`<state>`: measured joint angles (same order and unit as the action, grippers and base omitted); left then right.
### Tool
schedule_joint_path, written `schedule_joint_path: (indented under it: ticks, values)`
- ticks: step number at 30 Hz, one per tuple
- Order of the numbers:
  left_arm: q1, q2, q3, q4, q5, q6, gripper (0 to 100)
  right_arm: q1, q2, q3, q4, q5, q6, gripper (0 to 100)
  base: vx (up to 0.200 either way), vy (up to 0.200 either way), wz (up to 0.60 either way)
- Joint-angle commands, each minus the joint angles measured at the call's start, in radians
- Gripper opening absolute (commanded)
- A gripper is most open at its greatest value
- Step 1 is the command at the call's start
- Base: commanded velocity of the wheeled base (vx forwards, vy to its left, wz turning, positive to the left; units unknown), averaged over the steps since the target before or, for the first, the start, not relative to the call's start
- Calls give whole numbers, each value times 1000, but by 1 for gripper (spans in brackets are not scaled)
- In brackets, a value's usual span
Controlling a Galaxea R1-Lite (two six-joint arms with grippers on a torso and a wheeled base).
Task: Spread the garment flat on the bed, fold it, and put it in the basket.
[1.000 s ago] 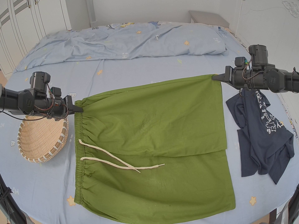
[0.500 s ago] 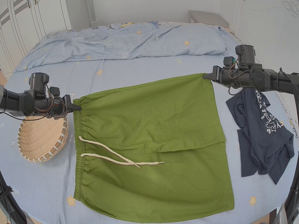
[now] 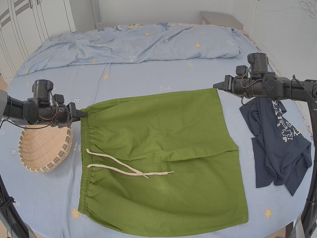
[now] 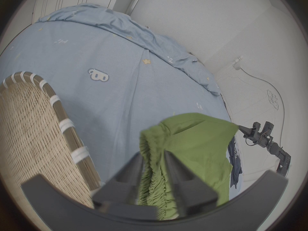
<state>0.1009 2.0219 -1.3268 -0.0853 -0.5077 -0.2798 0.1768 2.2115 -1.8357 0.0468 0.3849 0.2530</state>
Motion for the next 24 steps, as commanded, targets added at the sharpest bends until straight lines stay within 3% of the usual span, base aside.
schedule_joint_path:
  ticks: [1,10,15,21,24]
  values:
    - [-6,12,11,-39,-2,-1,100,7,14,-2,2,0,0,100,0,0,0]
    - [-16,-20,34,-56,-2,-2,100,3,-6,21,11,0,5,100,0,0,0]
    - [-27,-120,78,-56,-2,-24,100,-3,-134,112,45,2,26,100,0,0,0]
    - [-82,-308,222,-56,-9,-156,100,4,-391,472,33,5,81,100,0,0,0]
    - [-93,-419,402,-57,-15,-205,100,9,-547,744,18,9,86,100,0,0,0]
